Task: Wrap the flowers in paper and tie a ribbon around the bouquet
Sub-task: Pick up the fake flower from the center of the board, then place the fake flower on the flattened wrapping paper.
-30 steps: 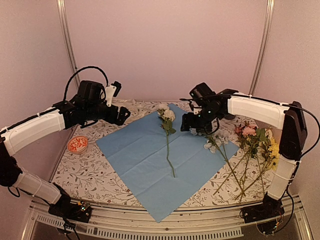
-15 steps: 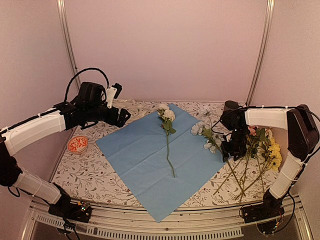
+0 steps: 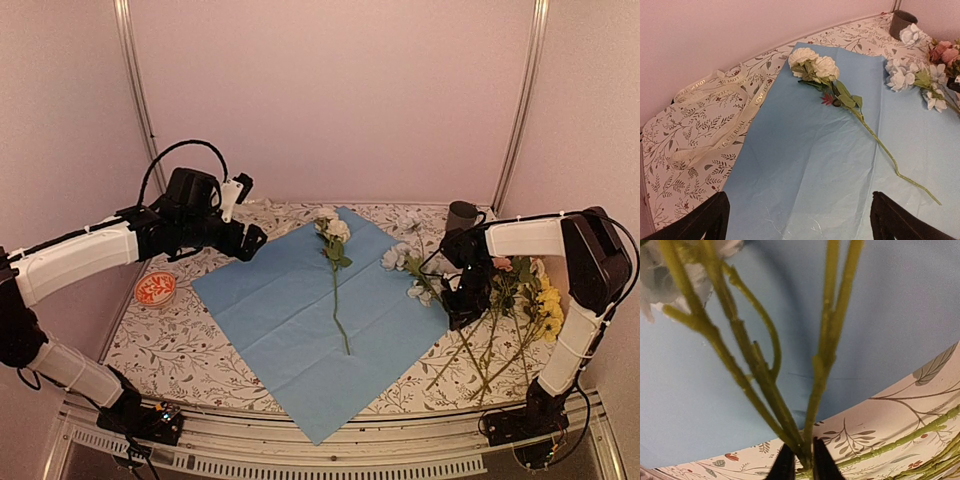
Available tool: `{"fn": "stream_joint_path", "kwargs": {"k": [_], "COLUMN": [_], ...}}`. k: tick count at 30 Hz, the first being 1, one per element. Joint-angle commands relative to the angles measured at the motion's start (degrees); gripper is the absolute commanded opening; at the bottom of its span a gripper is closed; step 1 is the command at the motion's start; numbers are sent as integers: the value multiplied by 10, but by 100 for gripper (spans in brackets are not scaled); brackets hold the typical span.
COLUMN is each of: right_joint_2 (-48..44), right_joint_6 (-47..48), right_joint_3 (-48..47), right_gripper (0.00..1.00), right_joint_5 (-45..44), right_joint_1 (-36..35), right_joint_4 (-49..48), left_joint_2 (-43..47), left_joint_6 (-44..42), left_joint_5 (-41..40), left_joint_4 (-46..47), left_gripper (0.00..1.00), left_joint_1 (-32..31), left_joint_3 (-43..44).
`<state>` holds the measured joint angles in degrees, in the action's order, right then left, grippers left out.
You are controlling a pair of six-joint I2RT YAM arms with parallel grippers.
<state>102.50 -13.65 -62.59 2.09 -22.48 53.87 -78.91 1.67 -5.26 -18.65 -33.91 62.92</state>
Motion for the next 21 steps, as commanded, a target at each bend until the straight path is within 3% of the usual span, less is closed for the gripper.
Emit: {"fn": "stream_joint_path", "kwargs": {"k": [1, 9, 11, 12, 15, 17, 19, 21], "right_joint_2": [-1, -71, -96, -109, -161, -180, -156, -116], "right_joint_6": [14, 6, 12, 16, 23, -66, -164, -222], "right_joint_3": [3, -82, -132, -154, -154, -101, -95, -126], "right_gripper": [1, 0, 0, 0, 0, 0, 0, 0], "right_joint_5": [-3, -15, 15, 76, 354, 464, 434, 342], "right_joint_1": [1, -4, -11, -14, -17, -27, -45, -71], "right_joint_4": [-8, 85, 99, 90, -63, -249, -362, -378], "left_joint_2": [-6, -15, -15, -16, -16, -18, -20, -20], "left_joint_6": [-10, -15, -15, -15, -15, -16, -16, -16], "left_joint_5": [-12, -13, -13, -13, -15, -18, -20, -22], "left_joint_4": [15, 13, 12, 12, 13, 13, 12, 12], "left_gripper": [99, 99, 99, 99, 99, 99, 99, 99], "left_joint_1": [-7, -11, -12, -12, -12, -11, -13, -15], "left_joint_3": [-8, -8, -8, -8, -8, -8, -8, -8]}}
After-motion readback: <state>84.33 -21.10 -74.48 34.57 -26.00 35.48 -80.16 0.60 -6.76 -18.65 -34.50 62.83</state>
